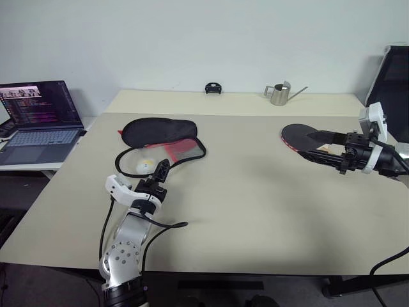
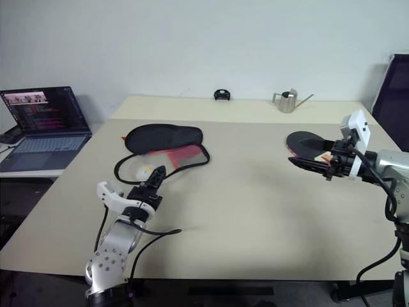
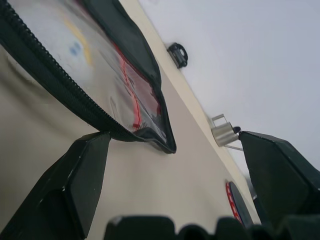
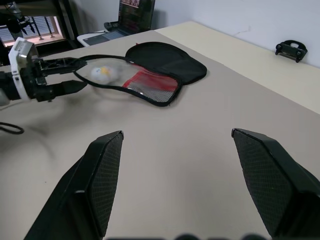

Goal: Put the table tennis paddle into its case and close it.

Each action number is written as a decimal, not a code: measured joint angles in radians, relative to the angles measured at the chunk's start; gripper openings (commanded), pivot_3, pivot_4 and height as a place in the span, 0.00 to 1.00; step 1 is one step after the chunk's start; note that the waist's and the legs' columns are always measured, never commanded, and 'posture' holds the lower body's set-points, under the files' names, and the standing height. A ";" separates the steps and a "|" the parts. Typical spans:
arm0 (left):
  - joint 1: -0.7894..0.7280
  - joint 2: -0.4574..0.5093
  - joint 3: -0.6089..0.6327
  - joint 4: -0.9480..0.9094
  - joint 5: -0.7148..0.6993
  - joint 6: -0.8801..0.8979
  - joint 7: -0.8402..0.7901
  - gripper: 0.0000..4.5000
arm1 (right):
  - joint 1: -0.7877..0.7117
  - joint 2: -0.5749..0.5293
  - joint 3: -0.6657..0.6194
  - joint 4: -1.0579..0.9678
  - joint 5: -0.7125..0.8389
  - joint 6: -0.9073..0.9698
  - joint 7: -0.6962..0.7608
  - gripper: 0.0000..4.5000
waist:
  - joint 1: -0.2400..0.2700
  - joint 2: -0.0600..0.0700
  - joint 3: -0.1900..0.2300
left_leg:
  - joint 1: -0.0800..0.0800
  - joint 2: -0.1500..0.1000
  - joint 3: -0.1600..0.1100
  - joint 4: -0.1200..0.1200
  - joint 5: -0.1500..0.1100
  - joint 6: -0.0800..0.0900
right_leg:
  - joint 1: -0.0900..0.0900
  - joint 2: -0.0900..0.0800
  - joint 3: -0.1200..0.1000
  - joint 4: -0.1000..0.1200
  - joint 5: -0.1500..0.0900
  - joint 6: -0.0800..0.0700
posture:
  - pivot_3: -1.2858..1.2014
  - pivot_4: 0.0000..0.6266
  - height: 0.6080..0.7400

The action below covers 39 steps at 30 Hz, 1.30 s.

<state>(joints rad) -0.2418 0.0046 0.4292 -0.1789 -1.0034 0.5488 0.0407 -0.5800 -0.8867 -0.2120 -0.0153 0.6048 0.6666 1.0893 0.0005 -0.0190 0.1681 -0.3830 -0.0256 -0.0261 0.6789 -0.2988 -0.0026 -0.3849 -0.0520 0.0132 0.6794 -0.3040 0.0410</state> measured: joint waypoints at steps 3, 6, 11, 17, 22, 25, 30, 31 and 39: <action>-0.009 -0.001 0.000 0.032 0.001 -0.014 -0.004 0.99 | 0.000 0.000 0.000 0.000 0.000 0.000 0.000 0.84 | 0.000 -0.001 0.001 | 0.000 0.000 0.000 0.000 0.001 -0.002 | 0.000 0.000 0.000 0.000 0.000 0.000 | 0.52 0.24 1.00; -0.012 -0.017 0.003 0.043 -0.009 -0.016 0.006 0.99 | 0.000 -0.001 0.000 -0.003 0.001 0.001 -0.001 0.84 | 0.000 -0.002 0.001 | 0.000 0.000 0.000 0.000 0.001 -0.002 | 0.000 0.000 0.000 0.000 0.000 0.000 | 0.52 0.24 1.00; 0.020 -0.051 -0.002 0.037 -0.043 -0.004 0.041 0.99 | 0.001 -0.004 0.000 -0.005 0.002 0.002 -0.001 0.84 | 0.000 -0.003 0.001 | 0.000 0.000 0.000 0.000 0.001 -0.002 | 0.000 0.000 0.000 0.000 0.000 0.000 | 0.52 0.24 1.00; -0.010 -0.046 0.023 0.053 -0.052 -0.033 0.063 0.99 | 0.000 -0.007 0.000 -0.005 0.002 0.002 -0.002 0.84 | 0.001 -0.003 0.002 | 0.000 0.000 0.000 0.000 0.001 -0.002 | 0.000 0.000 0.000 0.000 0.000 0.000 | 0.52 0.24 1.00; -0.072 -0.042 0.031 0.105 -0.050 -0.060 0.065 0.99 | 0.000 -0.007 0.000 -0.005 0.002 0.002 -0.004 0.84 | 0.001 -0.006 0.003 | -0.001 0.000 0.000 0.000 0.001 -0.003 | 0.000 0.000 0.000 0.000 0.000 0.000 | 0.52 0.24 1.00; -0.109 -0.034 0.032 0.149 -0.042 -0.076 0.062 0.99 | 0.000 -0.007 0.000 -0.005 0.002 0.002 -0.006 0.84 | 0.001 -0.007 0.004 | -0.001 0.000 0.000 0.000 0.002 -0.003 | 0.000 0.000 -0.001 0.000 0.000 0.000 | 0.52 0.24 1.00; -0.162 -0.013 0.029 0.218 -0.015 -0.081 0.049 0.99 | 0.000 -0.007 0.000 -0.005 0.002 0.002 -0.022 0.84 | 0.001 -0.008 0.005 | -0.001 0.000 0.000 0.000 0.002 -0.003 | 0.000 0.000 0.000 -0.001 0.000 0.000 | 0.52 0.24 1.00; -0.163 -0.007 0.028 0.229 -0.011 -0.080 0.047 0.96 | 0.001 -0.007 -0.001 -0.005 0.002 0.002 -0.023 0.84 | 0.001 -0.009 0.005 | -0.001 0.000 0.000 0.000 0.002 -0.003 | -0.001 0.000 0.000 -0.001 0.000 0.000 | 0.52 0.24 1.00; -0.177 0.054 0.040 0.304 -0.002 -0.066 0.009 0.36 | 0.018 -0.012 -0.025 -0.012 0.006 0.002 -0.048 0.84 | 0.001 -0.009 0.005 | -0.001 0.000 0.000 0.000 0.002 -0.003 | -0.001 0.000 -0.001 -0.001 0.000 0.000 | 0.52 0.24 1.00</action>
<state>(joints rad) -0.4191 0.0585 0.4688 0.1250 -1.0052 0.4833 0.0493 -0.5623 -0.8986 -0.2368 -0.0268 0.6111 0.6684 1.0417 0.0013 -0.0278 0.1732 -0.3838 -0.0256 -0.0264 0.6785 -0.2970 -0.0058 -0.3857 -0.0522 0.0127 0.6788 -0.3040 0.0410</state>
